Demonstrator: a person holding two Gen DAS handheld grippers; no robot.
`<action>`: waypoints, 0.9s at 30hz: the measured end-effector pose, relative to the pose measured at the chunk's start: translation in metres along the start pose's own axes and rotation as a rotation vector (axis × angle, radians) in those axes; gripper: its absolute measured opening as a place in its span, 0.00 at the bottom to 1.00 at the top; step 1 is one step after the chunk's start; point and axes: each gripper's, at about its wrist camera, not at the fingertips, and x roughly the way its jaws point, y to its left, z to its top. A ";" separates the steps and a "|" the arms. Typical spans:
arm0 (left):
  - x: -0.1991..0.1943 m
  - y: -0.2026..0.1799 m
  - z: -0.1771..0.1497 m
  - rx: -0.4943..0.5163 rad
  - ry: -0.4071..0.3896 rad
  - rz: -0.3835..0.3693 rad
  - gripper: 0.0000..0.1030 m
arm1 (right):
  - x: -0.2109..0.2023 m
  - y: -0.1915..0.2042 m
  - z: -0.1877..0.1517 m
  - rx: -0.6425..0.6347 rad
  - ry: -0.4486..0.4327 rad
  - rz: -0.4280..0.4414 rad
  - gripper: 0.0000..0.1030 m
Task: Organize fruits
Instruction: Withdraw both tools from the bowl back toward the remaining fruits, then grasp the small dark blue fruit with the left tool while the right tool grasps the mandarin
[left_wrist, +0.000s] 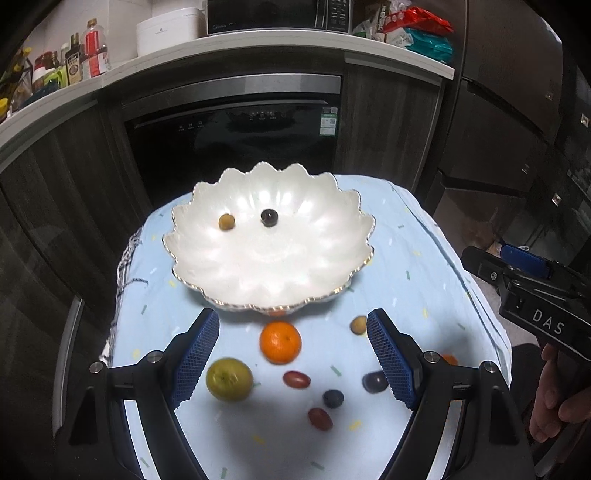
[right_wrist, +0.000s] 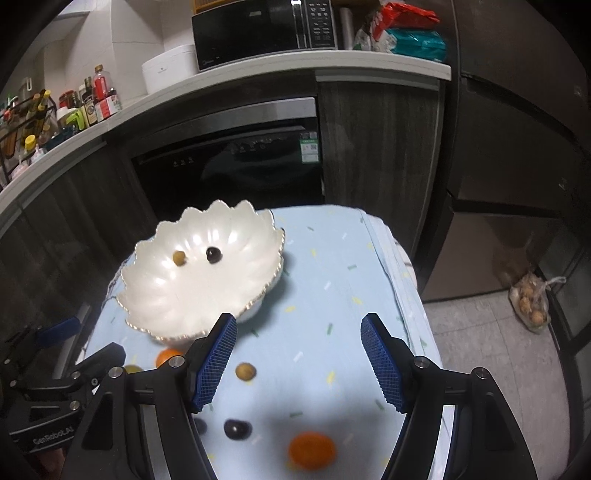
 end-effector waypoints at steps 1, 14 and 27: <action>0.000 -0.001 -0.003 0.002 0.002 -0.002 0.80 | 0.000 -0.001 -0.004 0.000 0.003 -0.002 0.69; 0.004 -0.015 -0.038 0.036 0.012 -0.028 0.80 | -0.004 -0.009 -0.041 -0.008 0.033 -0.032 0.69; 0.027 -0.023 -0.070 0.078 0.041 -0.069 0.72 | 0.005 -0.012 -0.074 -0.017 0.063 -0.046 0.69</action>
